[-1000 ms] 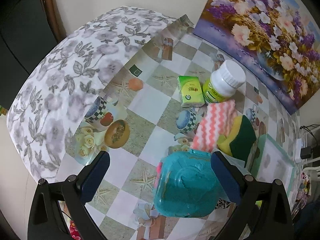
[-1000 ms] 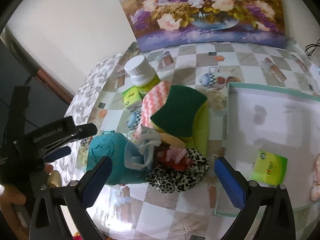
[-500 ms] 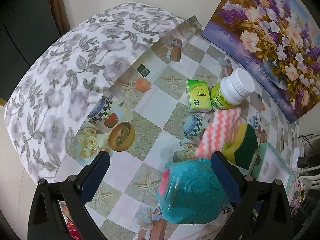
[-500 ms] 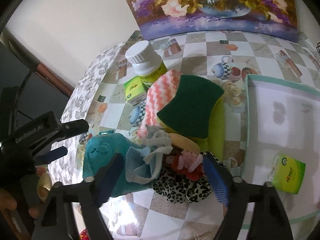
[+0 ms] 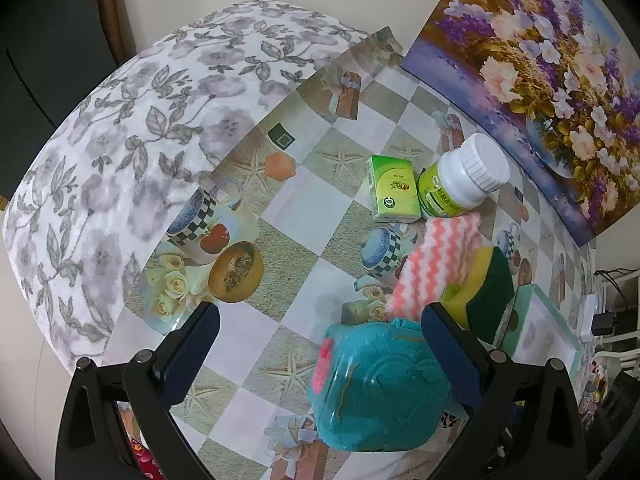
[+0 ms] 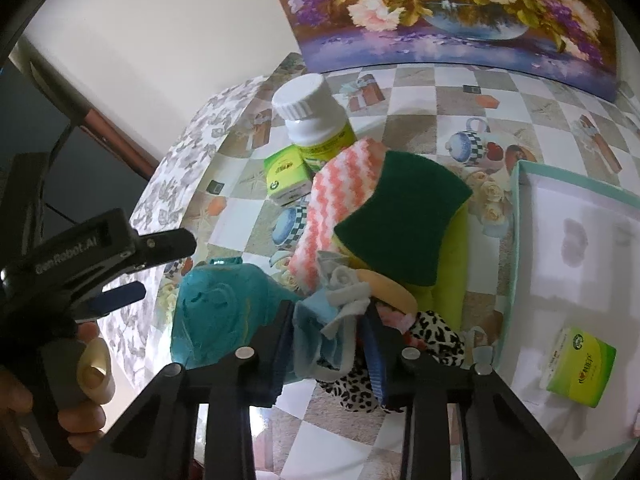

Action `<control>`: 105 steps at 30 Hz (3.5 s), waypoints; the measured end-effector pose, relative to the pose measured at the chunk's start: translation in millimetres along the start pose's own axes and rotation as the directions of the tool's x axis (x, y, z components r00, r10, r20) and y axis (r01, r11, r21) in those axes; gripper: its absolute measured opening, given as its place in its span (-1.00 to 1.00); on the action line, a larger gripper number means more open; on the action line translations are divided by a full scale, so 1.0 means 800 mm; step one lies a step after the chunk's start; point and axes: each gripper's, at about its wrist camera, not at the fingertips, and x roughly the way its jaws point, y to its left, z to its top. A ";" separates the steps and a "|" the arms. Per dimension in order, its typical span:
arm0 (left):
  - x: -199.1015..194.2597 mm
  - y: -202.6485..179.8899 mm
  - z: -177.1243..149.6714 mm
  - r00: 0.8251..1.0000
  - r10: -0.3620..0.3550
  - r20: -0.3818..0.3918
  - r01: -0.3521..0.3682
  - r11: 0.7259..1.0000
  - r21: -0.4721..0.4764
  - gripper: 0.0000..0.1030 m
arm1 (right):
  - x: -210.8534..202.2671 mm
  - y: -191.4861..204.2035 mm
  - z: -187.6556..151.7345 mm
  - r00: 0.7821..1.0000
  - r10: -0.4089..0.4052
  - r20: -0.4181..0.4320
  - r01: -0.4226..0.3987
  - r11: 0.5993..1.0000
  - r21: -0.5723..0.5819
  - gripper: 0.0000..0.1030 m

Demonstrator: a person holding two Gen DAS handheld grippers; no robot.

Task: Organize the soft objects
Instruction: 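Grasp the blue face mask from the pile with the right tool, then hold blue mask over tray with right tool while left tool carries red scrunchie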

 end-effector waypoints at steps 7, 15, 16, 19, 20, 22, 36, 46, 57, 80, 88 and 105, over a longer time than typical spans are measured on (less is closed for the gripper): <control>-0.001 -0.001 -0.001 1.000 -0.002 0.003 0.002 1.000 0.005 0.96 | 0.001 0.001 -0.002 1.000 0.006 -0.009 -0.006 1.000 -0.009 -0.77; -0.018 -0.008 0.000 0.999 -0.036 0.029 0.036 0.999 0.016 0.96 | -0.036 0.007 0.008 0.998 0.035 0.049 -0.034 0.999 -0.020 -0.81; -0.020 -0.010 -0.001 0.999 -0.041 0.032 0.040 0.999 0.019 0.96 | -0.041 0.008 0.008 0.998 0.036 0.055 -0.035 0.999 -0.021 -0.81; -0.027 -0.016 -0.001 0.997 -0.057 0.043 0.055 0.998 0.033 0.96 | -0.056 0.008 0.010 0.996 0.053 0.075 -0.052 0.999 -0.018 -0.81; -0.030 -0.018 -0.002 0.997 -0.064 0.049 0.062 0.997 0.035 0.96 | -0.060 0.008 0.011 0.995 0.055 0.080 -0.054 0.998 -0.015 -0.81; -0.036 -0.022 -0.002 0.995 -0.081 0.060 0.079 0.996 0.040 0.95 | -0.072 0.005 0.012 0.993 0.055 0.101 -0.054 0.998 -0.011 -0.81; -0.054 -0.107 -0.033 0.980 -0.190 0.059 0.167 0.946 0.277 0.95 | -0.157 -0.100 0.018 0.964 -0.149 0.222 0.103 0.973 0.205 -0.81; -0.011 -0.184 -0.079 0.988 -0.135 -0.073 0.154 0.862 0.482 0.31 | -0.201 -0.154 0.007 0.944 -0.182 0.276 0.088 0.943 0.321 -0.81; 0.042 -0.211 -0.108 0.994 0.031 -0.105 0.034 0.820 0.572 -0.19 | -0.202 -0.163 0.003 0.947 -0.174 0.271 0.076 0.939 0.335 -0.81; 0.033 -0.197 -0.090 0.998 0.062 -0.018 -0.043 0.846 0.531 -0.97 | -0.212 -0.172 0.000 0.946 -0.155 0.285 0.042 0.930 0.366 -0.81; 0.011 -0.195 -0.083 1.000 0.030 0.006 -0.028 0.853 0.522 -0.97 | -0.220 -0.178 -0.002 0.942 -0.146 0.303 0.023 0.927 0.375 -0.81; 0.060 -0.212 -0.110 0.979 0.204 0.004 -0.161 0.763 0.627 -0.15 | -0.221 -0.182 -0.004 0.944 -0.140 0.300 0.017 0.925 0.379 -0.81</control>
